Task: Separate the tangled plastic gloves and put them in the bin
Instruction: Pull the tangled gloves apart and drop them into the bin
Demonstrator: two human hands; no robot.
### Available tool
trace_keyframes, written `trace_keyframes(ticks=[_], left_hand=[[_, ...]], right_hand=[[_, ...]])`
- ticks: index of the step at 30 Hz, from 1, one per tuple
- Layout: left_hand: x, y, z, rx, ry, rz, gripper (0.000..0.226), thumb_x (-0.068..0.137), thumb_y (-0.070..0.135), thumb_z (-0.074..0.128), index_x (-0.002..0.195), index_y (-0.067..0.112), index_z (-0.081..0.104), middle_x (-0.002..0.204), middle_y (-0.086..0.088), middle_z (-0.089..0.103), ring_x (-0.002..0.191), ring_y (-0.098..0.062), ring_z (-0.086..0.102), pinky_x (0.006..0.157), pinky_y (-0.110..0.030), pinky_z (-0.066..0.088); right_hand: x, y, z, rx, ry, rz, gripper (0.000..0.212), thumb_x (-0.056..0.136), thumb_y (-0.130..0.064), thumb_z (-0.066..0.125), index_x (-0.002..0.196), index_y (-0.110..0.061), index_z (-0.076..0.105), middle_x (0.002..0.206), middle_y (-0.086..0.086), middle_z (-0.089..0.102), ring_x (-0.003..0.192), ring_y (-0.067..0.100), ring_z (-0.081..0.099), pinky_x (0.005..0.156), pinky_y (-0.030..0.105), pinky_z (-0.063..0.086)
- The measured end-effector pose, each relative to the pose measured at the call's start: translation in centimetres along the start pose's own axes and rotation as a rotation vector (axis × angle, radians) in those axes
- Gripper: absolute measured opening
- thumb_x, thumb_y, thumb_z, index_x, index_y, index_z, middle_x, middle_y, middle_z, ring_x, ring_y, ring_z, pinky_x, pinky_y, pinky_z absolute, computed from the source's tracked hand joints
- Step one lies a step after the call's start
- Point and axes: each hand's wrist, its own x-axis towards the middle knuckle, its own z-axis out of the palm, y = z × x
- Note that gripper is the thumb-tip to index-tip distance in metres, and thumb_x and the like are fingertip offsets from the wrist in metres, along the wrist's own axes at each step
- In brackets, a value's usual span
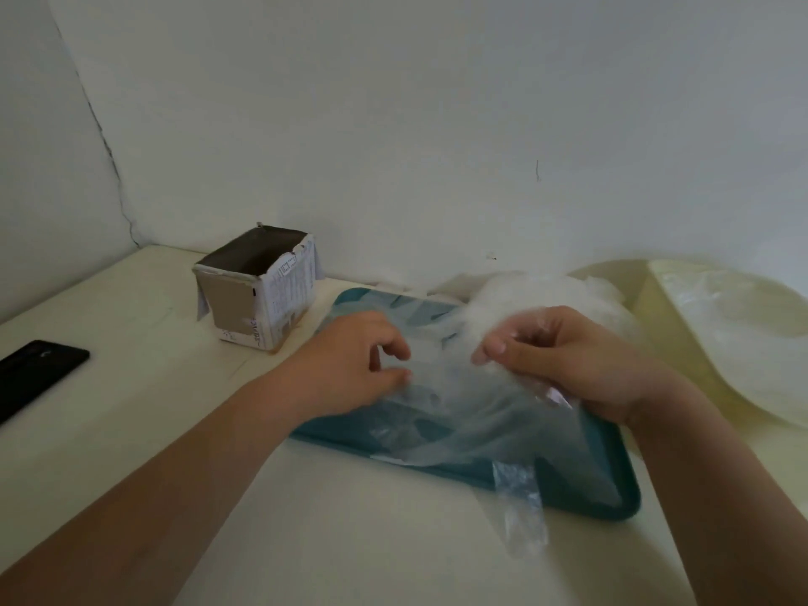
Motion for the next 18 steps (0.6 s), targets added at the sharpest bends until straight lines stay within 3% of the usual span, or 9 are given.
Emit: trace_keyframes(ticks=[3,6,8,11,13,15,18], left_hand=[[-0.2,-0.1,-0.2,0.118,-0.129,-0.051,0.034,0.078,0.068,0.077,0.100,0.045,0.065,0.103,0.022,0.058,0.086,-0.001,0.058,0.072,-0.020,0.044],[-0.2,-0.8,-0.6,0.123,-0.130,-0.115,0.030,0.087,0.061,0.074,0.108,0.042,0.066,0.109,0.020,0.056,0.090,-0.001,0.057,0.077,-0.022,0.046],[0.0,-1.4,-0.5,0.142,-0.086,-0.152,0.027,0.092,0.054,0.071,0.113,0.038,0.069,0.114,0.016,0.056,0.095,-0.005,0.057,0.089,-0.029,0.050],[0.2,-2.1,-0.1,0.171,-0.014,-0.192,0.017,0.095,0.044,0.070,0.105,0.031,0.073,0.112,0.011,0.058,0.097,-0.011,0.058,0.093,-0.034,0.051],[0.2,-2.2,-0.1,0.130,0.015,-0.191,0.005,0.096,0.034,0.072,0.092,0.031,0.074,0.100,0.013,0.064,0.089,-0.007,0.060,0.087,-0.030,0.051],[0.1,-2.2,-0.2,0.105,0.039,-0.187,0.010,0.096,0.026,0.071,0.088,0.030,0.074,0.090,0.016,0.065,0.086,-0.004,0.062,0.083,-0.027,0.050],[0.3,-1.8,-1.0,0.045,0.108,-0.201,0.012,0.099,0.025,0.067,0.088,0.029,0.070,0.091,0.016,0.063,0.085,-0.004,0.060,0.081,-0.028,0.051]], right_hand=[[-0.2,0.1,-0.6,-0.012,-0.167,-0.015,0.021,0.092,-0.025,0.068,0.097,-0.009,0.081,0.069,0.010,0.064,0.064,0.019,0.057,0.066,0.028,0.050],[0.1,0.5,-0.4,-0.063,-0.215,-0.002,0.016,0.095,-0.024,0.071,0.096,-0.012,0.081,0.091,0.014,0.074,0.085,0.025,0.064,0.084,0.045,0.053],[0.4,0.8,-0.2,-0.108,-0.205,0.002,0.019,0.095,-0.027,0.072,0.099,-0.011,0.081,0.098,0.014,0.076,0.094,0.027,0.069,0.093,0.047,0.054],[0.8,0.8,0.5,-0.170,-0.117,0.001,0.018,0.096,-0.025,0.071,0.098,-0.010,0.081,0.096,0.004,0.079,0.096,0.019,0.073,0.094,0.038,0.055],[1.0,0.9,1.1,-0.206,-0.045,-0.001,0.016,0.098,-0.024,0.069,0.095,-0.014,0.082,0.095,0.000,0.080,0.096,0.017,0.074,0.097,0.042,0.055],[1.1,0.8,1.6,-0.229,0.002,-0.007,0.017,0.099,-0.025,0.068,0.094,-0.015,0.082,0.094,0.000,0.080,0.097,0.019,0.074,0.101,0.048,0.054],[1.1,0.2,2.4,-0.250,0.030,-0.015,0.016,0.098,-0.024,0.069,0.094,-0.016,0.082,0.093,-0.001,0.079,0.094,0.018,0.074,0.100,0.048,0.055]])
